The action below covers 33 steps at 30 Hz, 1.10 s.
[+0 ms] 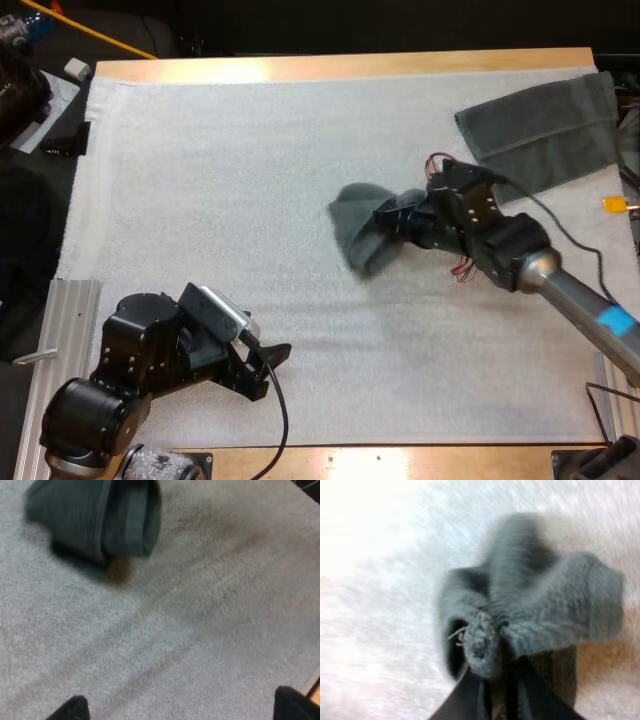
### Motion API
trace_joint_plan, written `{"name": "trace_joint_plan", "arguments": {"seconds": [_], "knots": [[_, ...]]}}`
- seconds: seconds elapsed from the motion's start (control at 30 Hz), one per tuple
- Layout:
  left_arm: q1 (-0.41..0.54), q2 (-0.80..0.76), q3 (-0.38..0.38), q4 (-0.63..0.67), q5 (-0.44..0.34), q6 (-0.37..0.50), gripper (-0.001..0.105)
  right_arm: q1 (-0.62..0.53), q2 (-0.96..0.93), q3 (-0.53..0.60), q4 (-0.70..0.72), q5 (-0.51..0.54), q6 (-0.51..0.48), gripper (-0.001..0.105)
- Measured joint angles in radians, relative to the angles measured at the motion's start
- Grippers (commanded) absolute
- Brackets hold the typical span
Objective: Pick towel from pile, fold and stack
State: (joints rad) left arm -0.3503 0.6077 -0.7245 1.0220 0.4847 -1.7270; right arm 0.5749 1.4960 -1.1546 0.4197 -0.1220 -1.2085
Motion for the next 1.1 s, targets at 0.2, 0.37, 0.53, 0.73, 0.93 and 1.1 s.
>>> {"name": "trace_joint_plan", "arguments": {"seconds": [0.2,0.37,0.53,0.73,0.93,1.1], "knots": [[0.0,0.0,0.0,0.0,0.0,0.0,0.071,0.005,-0.121,-0.005,-0.004,0.006,-0.023,0.0],[0.0,0.0,0.0,0.0,0.0,-0.002,0.07,0.005,-0.173,-0.002,-0.008,0.014,-0.051,0.0],[0.0,0.0,0.0,-0.005,0.0,-0.002,0.071,0.013,-0.243,-0.004,-0.009,-0.023,-0.051,0.0],[0.0,0.0,0.0,-0.007,0.0,-0.004,0.07,0.067,-0.243,-0.004,0.125,-0.042,-0.064,0.0],[0.0,0.0,0.0,-0.007,0.001,-0.006,0.071,0.132,-0.239,-0.004,0.325,-0.03,-0.087,0.001],[0.0,0.0,0.0,-0.008,0.005,-0.007,0.071,0.189,-0.225,0.021,0.37,-0.021,-0.048,0.0]]}}
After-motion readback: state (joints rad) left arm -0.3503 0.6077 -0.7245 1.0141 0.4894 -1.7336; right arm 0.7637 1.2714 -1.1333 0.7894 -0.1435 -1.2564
